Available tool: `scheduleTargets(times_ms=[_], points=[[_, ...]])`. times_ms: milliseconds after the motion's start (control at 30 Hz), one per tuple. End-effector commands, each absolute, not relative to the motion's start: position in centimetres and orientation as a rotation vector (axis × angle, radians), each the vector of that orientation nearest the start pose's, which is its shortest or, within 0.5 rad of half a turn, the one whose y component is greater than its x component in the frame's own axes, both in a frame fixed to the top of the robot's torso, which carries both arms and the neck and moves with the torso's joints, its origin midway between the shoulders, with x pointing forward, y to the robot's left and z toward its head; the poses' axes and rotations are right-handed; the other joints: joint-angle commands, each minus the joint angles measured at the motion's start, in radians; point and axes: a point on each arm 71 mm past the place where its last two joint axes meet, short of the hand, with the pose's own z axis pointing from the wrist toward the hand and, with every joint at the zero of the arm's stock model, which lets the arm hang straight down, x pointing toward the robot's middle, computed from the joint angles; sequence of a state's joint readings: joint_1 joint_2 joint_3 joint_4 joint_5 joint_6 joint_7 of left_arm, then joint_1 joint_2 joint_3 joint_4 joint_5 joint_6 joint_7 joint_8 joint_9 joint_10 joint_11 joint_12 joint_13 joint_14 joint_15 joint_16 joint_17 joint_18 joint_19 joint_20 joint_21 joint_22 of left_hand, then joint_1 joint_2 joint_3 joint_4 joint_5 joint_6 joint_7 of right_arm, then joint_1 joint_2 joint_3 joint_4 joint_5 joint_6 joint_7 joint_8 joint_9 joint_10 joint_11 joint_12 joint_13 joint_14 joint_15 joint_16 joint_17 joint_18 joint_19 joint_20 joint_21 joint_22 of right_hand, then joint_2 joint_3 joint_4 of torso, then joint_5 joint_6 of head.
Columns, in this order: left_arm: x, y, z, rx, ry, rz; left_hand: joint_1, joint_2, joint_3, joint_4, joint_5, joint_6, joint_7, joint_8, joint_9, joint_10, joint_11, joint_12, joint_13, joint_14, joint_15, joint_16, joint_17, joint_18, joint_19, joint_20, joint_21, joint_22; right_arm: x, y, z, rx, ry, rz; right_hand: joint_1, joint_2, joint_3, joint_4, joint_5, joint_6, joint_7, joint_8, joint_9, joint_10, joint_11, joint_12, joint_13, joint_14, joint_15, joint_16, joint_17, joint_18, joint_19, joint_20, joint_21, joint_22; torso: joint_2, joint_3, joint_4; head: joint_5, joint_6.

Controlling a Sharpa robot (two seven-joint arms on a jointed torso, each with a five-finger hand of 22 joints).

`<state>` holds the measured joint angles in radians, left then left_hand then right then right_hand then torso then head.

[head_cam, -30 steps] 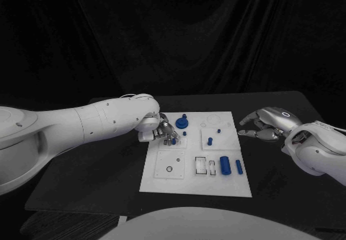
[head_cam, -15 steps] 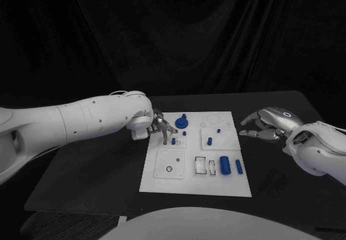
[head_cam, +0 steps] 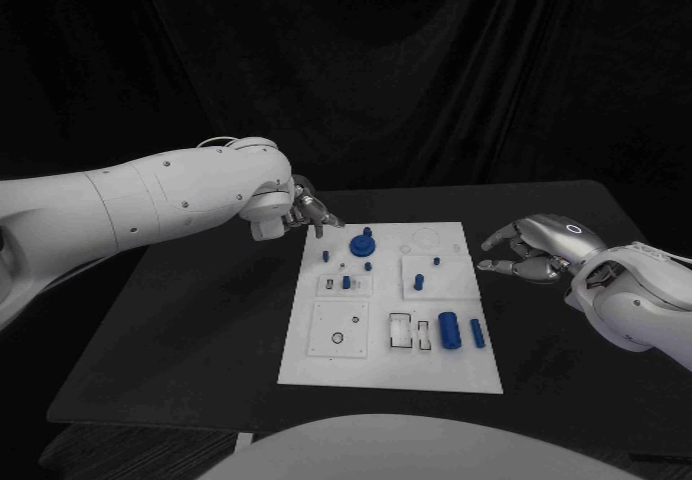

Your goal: Assemble the parts on the task board

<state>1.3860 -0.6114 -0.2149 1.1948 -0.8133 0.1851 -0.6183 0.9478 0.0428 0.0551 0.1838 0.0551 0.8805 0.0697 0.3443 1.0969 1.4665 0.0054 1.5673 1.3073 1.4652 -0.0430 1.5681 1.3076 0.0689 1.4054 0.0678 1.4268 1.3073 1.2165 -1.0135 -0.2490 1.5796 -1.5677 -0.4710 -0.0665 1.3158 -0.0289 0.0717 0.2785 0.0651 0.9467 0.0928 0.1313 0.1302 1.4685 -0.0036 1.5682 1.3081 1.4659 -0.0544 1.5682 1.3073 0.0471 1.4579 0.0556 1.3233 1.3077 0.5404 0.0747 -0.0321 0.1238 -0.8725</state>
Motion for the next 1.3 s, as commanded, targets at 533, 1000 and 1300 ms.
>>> scheduleTargets(times_ms=[533, 1000, 1300], points=[[54.9, 22.0, -25.0, -0.301, 2.443, -0.178, 0.023, 0.004, -0.037, 0.007, -0.007, -0.034, 0.001, 0.038, 0.075, 0.104, -0.004, 0.004, 0.263, 0.106, -0.004, 0.003, 0.263, -0.011, -0.008, -0.003, -0.007, 0.095, 44.0, -27.0, -23.8, -0.203, 1.699, 0.520, -0.004, 0.003, -0.005, -0.002, 0.001, 0.007, 0.002, -0.006, 0.001, 0.102, 0.007, 0.003, 0.263, 0.105, -0.002, 0.003, 0.263, 0.010, -0.007, 0.000, -0.004, 0.187, -0.001, -0.0027, -0.0026, 0.006, 0.000], [55.1, 21.9, -27.2, -0.284, 2.438, -0.175, 0.040, 0.010, -0.039, 0.000, -0.005, -0.045, 0.003, 0.033, 0.083, 0.104, -0.003, 0.004, 0.263, 0.106, -0.003, 0.003, 0.263, -0.011, -0.007, -0.002, -0.007, 0.097, 43.9, -27.1, -23.9, -0.200, 1.699, 0.520, -0.003, 0.003, -0.006, -0.003, 0.002, 0.007, 0.002, -0.007, 0.001, 0.102, 0.007, 0.003, 0.263, 0.105, -0.002, 0.003, 0.263, 0.010, -0.007, 0.000, -0.005, 0.187, -0.001, -0.0017, -0.0035, 0.001, 0.000], [55.2, 21.8, -27.5, -0.278, 2.442, -0.184, 0.054, 0.018, -0.038, -0.006, -0.004, -0.058, 0.008, 0.014, 0.077, 0.104, 0.002, 0.004, 0.263, 0.106, 0.000, 0.003, 0.263, -0.010, -0.012, 0.001, -0.012, 0.095, 43.9, -27.0, -23.9, -0.200, 1.698, 0.521, -0.001, 0.003, -0.006, -0.004, 0.003, 0.008, 0.002, -0.007, 0.001, 0.102, 0.007, 0.003, 0.263, 0.105, -0.002, 0.003, 0.263, 0.010, -0.007, 0.000, -0.005, 0.187, -0.001, -0.0007, -0.0020, -0.001, 0.000]])
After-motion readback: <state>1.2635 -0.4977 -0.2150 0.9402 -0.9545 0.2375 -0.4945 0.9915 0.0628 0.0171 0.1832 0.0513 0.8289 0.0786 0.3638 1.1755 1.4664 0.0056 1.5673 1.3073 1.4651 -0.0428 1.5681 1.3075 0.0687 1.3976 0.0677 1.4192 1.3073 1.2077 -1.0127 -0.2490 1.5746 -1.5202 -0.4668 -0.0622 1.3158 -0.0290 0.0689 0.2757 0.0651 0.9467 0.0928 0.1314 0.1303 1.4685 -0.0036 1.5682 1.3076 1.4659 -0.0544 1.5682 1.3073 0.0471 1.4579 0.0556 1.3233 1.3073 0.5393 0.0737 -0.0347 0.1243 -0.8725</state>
